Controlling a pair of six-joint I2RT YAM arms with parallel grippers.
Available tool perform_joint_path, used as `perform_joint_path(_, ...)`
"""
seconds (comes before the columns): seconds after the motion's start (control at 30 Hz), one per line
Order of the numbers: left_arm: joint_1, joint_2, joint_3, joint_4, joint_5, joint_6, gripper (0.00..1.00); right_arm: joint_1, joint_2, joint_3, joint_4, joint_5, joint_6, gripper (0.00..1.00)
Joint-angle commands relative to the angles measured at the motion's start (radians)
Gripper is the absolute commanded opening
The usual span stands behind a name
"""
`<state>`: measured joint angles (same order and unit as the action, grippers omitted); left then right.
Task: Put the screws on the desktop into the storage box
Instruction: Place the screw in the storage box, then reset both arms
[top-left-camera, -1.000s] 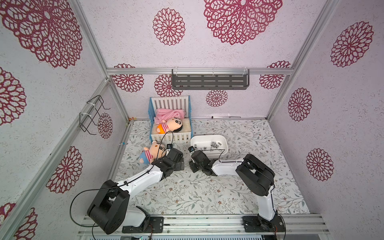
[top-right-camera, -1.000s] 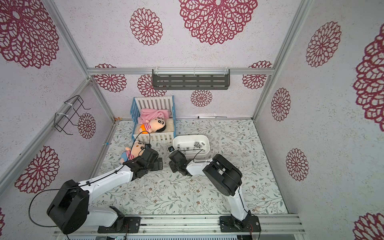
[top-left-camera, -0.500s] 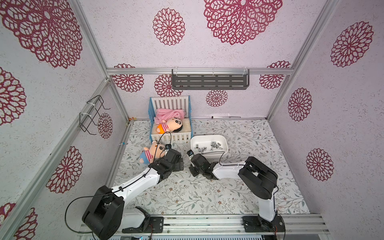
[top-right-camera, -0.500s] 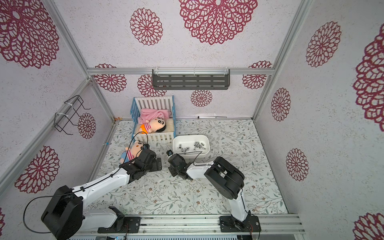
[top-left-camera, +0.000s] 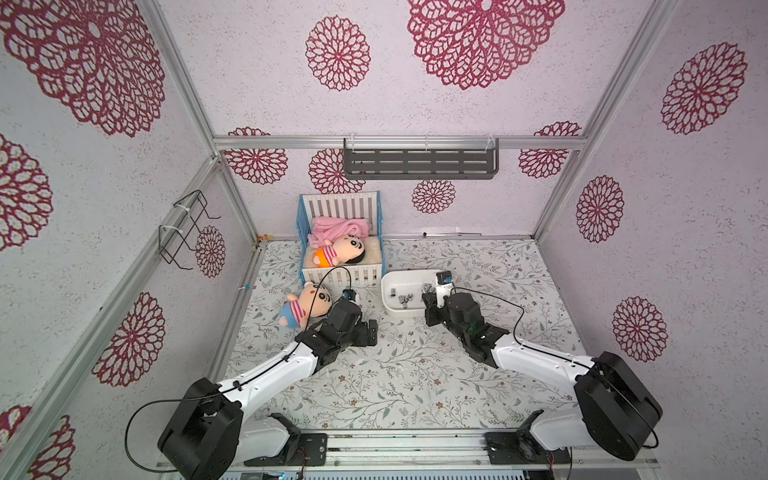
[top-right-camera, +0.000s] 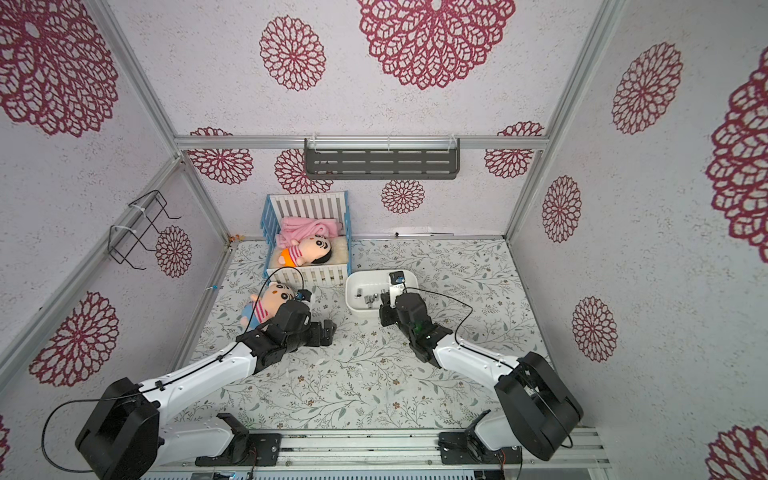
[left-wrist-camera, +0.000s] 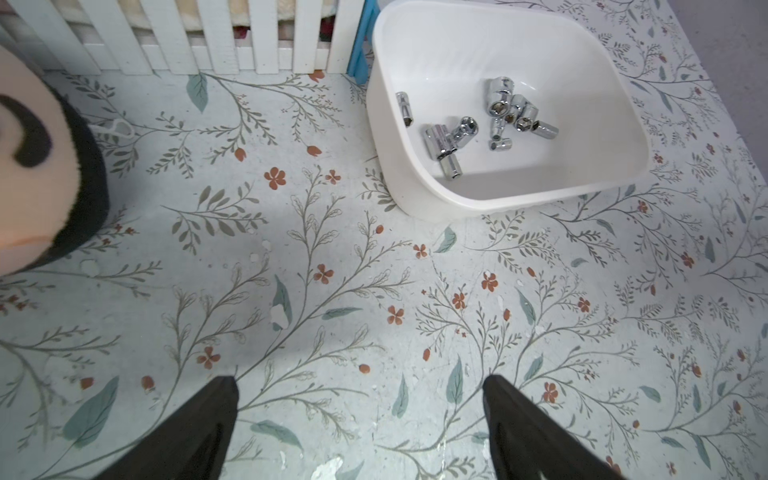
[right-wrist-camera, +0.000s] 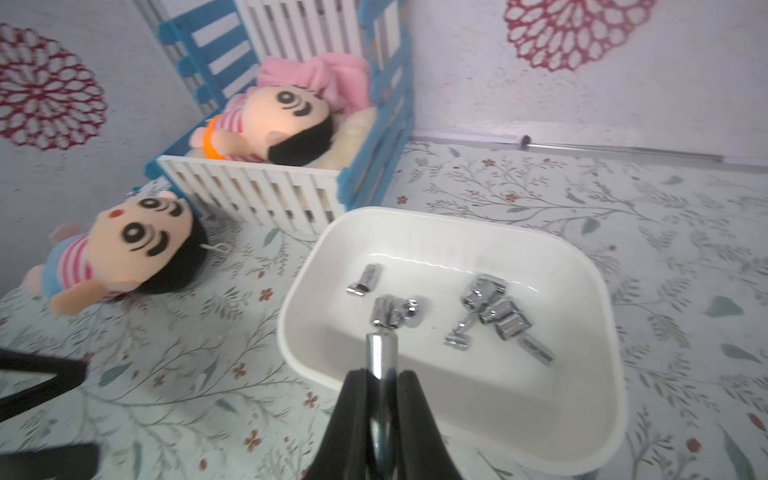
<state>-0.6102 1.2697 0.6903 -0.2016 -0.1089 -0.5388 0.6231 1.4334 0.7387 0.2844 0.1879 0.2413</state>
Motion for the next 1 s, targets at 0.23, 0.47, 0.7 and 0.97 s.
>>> perform_joint_path(0.23, -0.018, -0.021, -0.011, 0.051, 0.026, 0.031, 0.97, -0.01, 0.208, 0.188, -0.164, 0.046, 0.046, 0.18)
perform_joint_path(0.47, -0.044, -0.062, -0.034, 0.084, -0.006, 0.03, 0.99, -0.01, 0.137, 0.124, -0.081, 0.012, 0.071, 0.63)
perform_joint_path(0.7, -0.06, -0.193, -0.104, 0.139, -0.102, 0.017, 0.99, -0.009, -0.014, -0.003, 0.058, -0.024, 0.082, 0.74)
perform_joint_path(0.97, -0.109, -0.448, -0.212, 0.209, -0.225, 0.037, 0.97, -0.005, -0.234, -0.181, 0.239, 0.069, 0.175, 0.99)
